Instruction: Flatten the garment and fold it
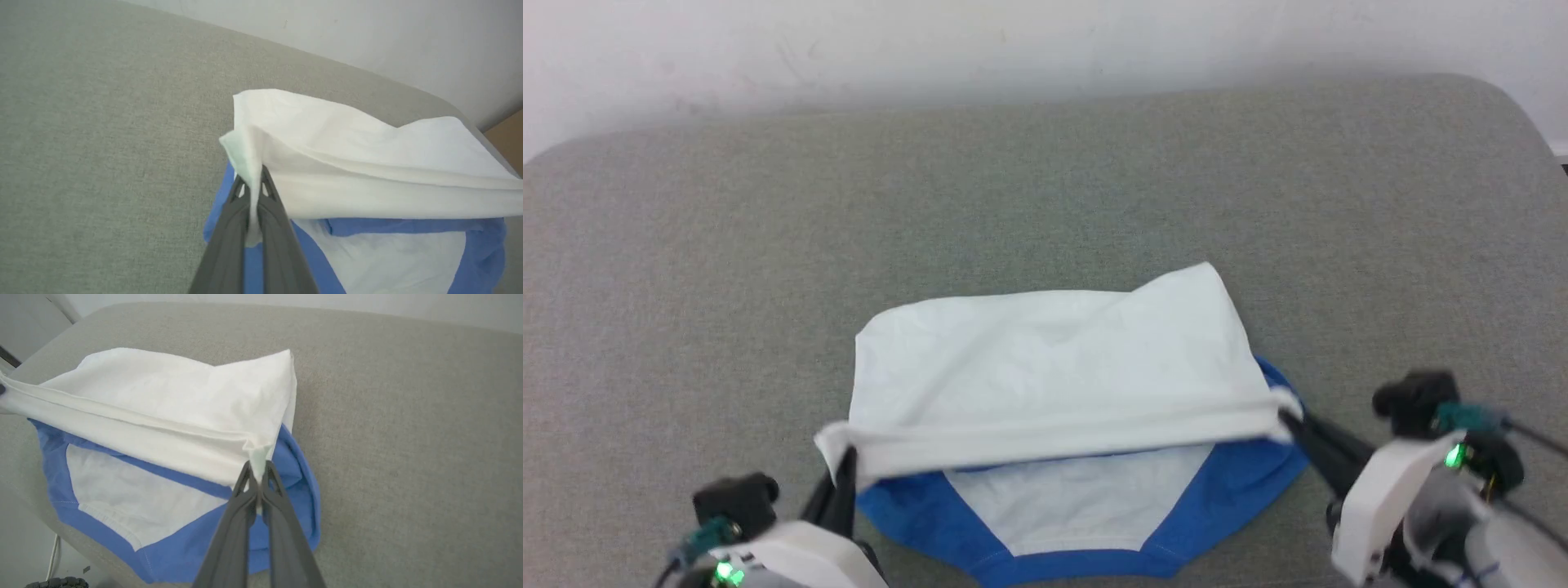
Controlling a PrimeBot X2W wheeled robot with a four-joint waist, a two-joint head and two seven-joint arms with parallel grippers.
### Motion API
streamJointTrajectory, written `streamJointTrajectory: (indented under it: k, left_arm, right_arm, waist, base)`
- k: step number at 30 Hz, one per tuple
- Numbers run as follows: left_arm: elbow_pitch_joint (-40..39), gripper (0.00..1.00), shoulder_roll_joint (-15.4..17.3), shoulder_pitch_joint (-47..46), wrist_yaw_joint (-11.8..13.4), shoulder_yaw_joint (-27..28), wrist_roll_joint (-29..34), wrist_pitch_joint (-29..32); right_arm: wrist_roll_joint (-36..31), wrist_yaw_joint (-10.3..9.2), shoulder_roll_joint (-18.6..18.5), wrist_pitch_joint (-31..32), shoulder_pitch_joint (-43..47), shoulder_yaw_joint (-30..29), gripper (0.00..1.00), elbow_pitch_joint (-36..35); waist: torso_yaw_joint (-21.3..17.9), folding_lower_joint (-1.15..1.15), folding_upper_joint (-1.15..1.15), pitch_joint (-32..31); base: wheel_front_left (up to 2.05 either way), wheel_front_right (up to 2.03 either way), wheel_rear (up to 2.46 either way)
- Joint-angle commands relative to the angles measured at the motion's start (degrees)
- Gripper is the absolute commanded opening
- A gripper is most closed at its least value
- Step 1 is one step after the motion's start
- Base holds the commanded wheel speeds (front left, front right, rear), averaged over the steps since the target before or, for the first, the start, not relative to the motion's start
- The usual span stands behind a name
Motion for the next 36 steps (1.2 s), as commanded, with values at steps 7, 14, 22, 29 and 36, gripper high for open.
streamJointTrajectory:
  k: [7, 14, 22, 29, 36]
  left_arm:
    - [8.37, 0.0, -2.31, 2.63, -1.89, -3.24, -0.97, -0.73]
    - [16.83, 0.38, -3.64, 1.64, -3.56, -4.2, -1.28, -3.51]
    - [17.61, 1.0, -4.18, -0.55, -4.26, -2.75, -0.38, -12.09]
    - [10.6, 1.0, -3.94, -0.53, -2.04, 1.28, 3.07, -16.16]
    - [-0.16, 1.0, -5.9, -0.59, -2.36, 5.41, 9.95, -16.37]
  right_arm:
    - [-4.84, -0.12, 6.62, 3.04, 11.39, -3.83, 0.0, -0.18]
    - [-9.1, -0.12, 11.62, 2.61, 16.06, -6.33, 0.11, 3.22]
    - [-10.12, -0.12, 14.11, -1.39, 17.42, -8.54, 1.0, 0.7]
    - [-11.38, -0.12, 16.68, -3.6, 19.24, -15.5, 1.0, -7.82]
    - [-11.19, -0.12, 16.12, 3.5, 16.66, -23.06, 1.0, -7.13]
  waist:
    - [-0.33, 0.02, 0.0, -0.58]
    - [-0.08, 0.02, 0.0, -0.19]
    - [0.48, 0.02, 0.0, -0.62]
    - [0.94, 0.02, 0.0, -1.89]
    - [2.92, 0.02, 0.0, -1.65]
  base:
    - [0.0, 0.0, 0.0]
    - [0.0, 0.0, 0.0]
    - [0.0, 0.0, 0.0]
    - [0.0, 0.0, 0.0]
    - [0.0, 0.0, 0.0]
